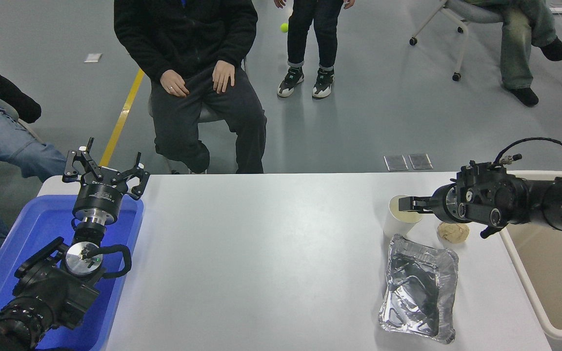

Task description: Pick up paper cup place in dustbin

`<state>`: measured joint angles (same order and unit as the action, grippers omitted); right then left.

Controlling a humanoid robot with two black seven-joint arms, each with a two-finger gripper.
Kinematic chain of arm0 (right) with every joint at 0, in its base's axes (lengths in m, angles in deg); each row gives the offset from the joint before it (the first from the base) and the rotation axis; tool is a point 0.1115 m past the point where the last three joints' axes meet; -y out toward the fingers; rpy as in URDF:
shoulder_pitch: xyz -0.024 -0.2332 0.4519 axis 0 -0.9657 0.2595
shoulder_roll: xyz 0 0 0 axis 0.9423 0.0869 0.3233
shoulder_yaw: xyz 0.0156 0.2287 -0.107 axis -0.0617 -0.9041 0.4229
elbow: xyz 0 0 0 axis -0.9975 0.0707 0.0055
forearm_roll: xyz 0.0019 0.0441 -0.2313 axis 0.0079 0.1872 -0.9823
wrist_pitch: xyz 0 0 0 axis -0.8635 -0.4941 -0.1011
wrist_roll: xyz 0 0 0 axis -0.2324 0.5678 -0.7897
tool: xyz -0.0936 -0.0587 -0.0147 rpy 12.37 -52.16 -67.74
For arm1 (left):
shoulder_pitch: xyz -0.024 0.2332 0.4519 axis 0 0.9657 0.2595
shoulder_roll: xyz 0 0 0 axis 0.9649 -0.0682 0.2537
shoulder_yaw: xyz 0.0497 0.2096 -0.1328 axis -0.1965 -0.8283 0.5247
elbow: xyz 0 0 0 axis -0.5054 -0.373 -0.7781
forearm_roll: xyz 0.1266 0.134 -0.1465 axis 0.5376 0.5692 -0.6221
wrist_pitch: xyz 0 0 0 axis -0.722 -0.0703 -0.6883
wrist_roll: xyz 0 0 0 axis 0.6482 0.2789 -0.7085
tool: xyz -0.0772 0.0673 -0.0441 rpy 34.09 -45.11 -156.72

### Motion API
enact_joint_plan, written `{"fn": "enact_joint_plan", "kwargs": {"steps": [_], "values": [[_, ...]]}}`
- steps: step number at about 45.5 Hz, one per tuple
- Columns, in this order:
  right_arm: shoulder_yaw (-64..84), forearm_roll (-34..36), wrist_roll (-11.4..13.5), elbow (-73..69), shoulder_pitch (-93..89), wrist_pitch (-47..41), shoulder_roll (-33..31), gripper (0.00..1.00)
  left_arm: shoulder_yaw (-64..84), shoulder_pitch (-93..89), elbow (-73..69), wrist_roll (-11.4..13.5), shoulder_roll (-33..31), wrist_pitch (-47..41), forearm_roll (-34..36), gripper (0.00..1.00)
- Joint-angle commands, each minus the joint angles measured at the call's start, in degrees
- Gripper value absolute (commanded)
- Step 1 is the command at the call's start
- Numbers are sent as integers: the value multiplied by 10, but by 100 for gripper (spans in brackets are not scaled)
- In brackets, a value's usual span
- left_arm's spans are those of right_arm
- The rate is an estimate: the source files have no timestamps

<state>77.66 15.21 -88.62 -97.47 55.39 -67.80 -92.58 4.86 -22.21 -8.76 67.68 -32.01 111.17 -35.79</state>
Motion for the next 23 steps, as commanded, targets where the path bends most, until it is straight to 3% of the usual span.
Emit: {"fn": "enact_joint_plan", "kwargs": {"steps": [1,3,4,5,12,23], "values": [[-2,0,0,0,-7,7,3,70,0,0,0,0,0,0,0,99],[-2,0,1,0,-8,7,3,59,0,0,0,0,0,0,0,99],[-2,1,1,-1,-9,3,3,45,0,0,0,0,0,0,0,99],[-2,1,1,-3,-9,2,3,38,0,0,0,0,0,0,0,99],[-3,7,1,-5,-8,1,2,0,-1,0,0,0,0,0,0,99],[-10,11,1,-9,-7,-2,1,0,0,0,0,0,0,0,0,99]]}}
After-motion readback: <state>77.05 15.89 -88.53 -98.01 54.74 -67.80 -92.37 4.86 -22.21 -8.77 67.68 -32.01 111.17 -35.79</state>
